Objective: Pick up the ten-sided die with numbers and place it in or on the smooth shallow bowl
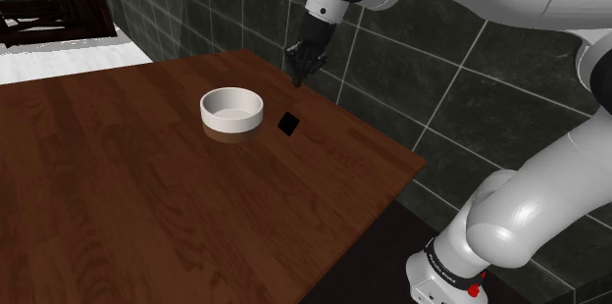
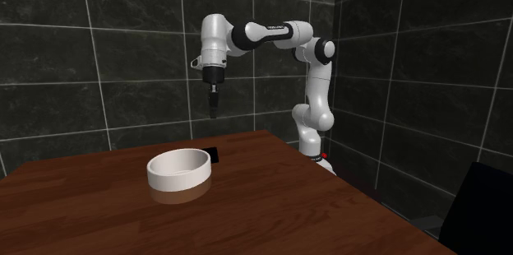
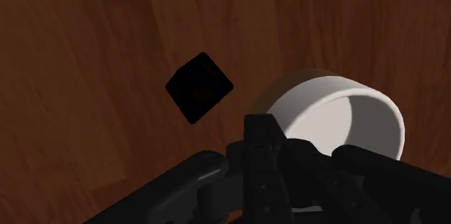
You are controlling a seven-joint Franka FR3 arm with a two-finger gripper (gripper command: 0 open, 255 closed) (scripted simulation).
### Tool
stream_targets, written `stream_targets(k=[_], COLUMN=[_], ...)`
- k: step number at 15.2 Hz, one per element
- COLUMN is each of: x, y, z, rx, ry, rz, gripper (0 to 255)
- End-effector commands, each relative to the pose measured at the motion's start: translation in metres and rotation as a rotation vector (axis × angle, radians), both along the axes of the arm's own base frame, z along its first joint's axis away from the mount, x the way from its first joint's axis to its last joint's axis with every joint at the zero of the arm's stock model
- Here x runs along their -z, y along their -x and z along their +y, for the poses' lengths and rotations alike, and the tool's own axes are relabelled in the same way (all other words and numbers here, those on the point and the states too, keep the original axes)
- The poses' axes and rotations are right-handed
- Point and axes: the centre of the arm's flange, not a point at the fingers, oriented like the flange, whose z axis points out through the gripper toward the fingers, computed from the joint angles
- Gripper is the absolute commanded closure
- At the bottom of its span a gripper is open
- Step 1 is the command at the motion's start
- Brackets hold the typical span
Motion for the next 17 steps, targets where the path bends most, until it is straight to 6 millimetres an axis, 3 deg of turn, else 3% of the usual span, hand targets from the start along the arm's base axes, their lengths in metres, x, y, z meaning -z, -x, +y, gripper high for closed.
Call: stream_targets(k=[1,9,17], x=[0.000,0.102,0.142], y=[0.000,0.007,0.002], z=[0.000,0.027,0.028], rx=[0.000,0.069,0.069], ry=[0.000,0.188,0.188], rz=[-0.001,-0.042,-0.042], gripper=[0,0,0])
